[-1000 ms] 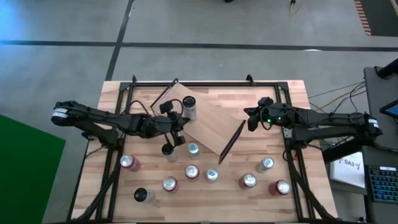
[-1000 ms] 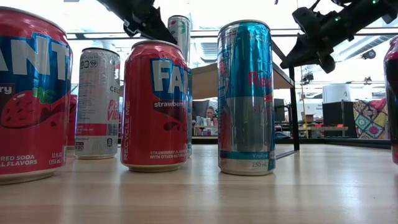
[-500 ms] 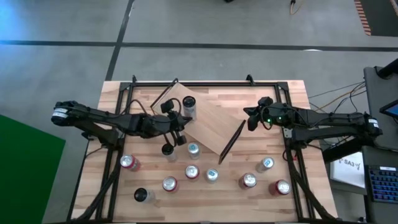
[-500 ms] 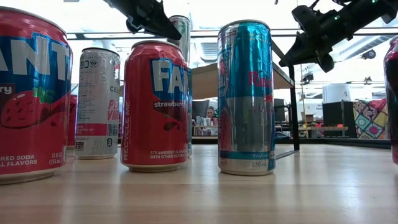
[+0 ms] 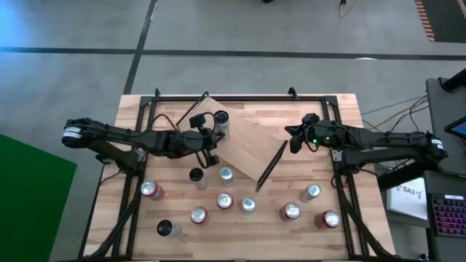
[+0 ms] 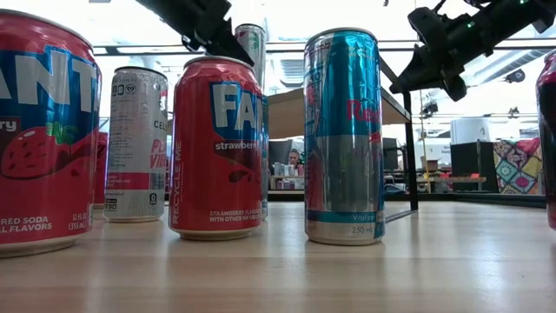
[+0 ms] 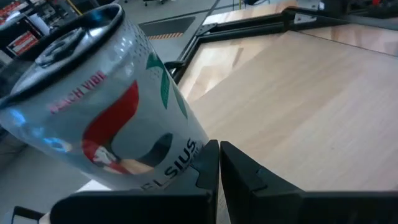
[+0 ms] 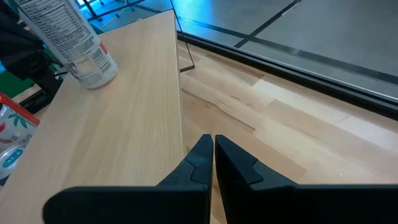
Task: Place canned beverage on shelf
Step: Put the white/pink soda can on the shelf
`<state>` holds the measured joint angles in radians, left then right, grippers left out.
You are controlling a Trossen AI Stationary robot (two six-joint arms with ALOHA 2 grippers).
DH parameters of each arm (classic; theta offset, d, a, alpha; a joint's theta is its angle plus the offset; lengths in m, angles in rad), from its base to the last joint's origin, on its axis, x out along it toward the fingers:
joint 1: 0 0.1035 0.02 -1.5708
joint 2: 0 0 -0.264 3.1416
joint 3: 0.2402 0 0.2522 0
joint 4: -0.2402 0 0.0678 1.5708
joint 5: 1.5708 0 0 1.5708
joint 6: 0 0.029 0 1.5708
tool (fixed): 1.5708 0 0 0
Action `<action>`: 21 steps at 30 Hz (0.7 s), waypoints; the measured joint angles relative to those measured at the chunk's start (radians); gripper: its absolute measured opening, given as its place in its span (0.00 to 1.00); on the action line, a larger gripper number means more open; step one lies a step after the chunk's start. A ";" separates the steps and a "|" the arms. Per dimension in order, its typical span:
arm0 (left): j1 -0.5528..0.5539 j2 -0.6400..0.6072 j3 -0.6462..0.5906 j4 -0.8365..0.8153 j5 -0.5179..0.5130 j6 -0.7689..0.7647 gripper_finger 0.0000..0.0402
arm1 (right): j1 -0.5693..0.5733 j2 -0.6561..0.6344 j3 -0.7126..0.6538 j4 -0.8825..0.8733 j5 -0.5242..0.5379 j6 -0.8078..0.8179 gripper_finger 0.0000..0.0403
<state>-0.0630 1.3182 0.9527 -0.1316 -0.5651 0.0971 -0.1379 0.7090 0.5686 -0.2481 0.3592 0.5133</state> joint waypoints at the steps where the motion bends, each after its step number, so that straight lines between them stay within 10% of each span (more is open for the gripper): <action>1: 0.003 0.000 0.000 0.000 0.000 0.000 0.00 | 0.000 0.000 0.000 0.000 0.000 0.000 0.02; 21: 0.003 -0.060 -0.003 -0.151 0.005 -0.063 0.00 | 0.000 0.001 0.000 -0.001 0.000 0.000 0.02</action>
<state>-0.0598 1.2580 0.9502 -0.2823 -0.5598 0.0345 -0.1379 0.7097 0.5686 -0.2496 0.3595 0.5129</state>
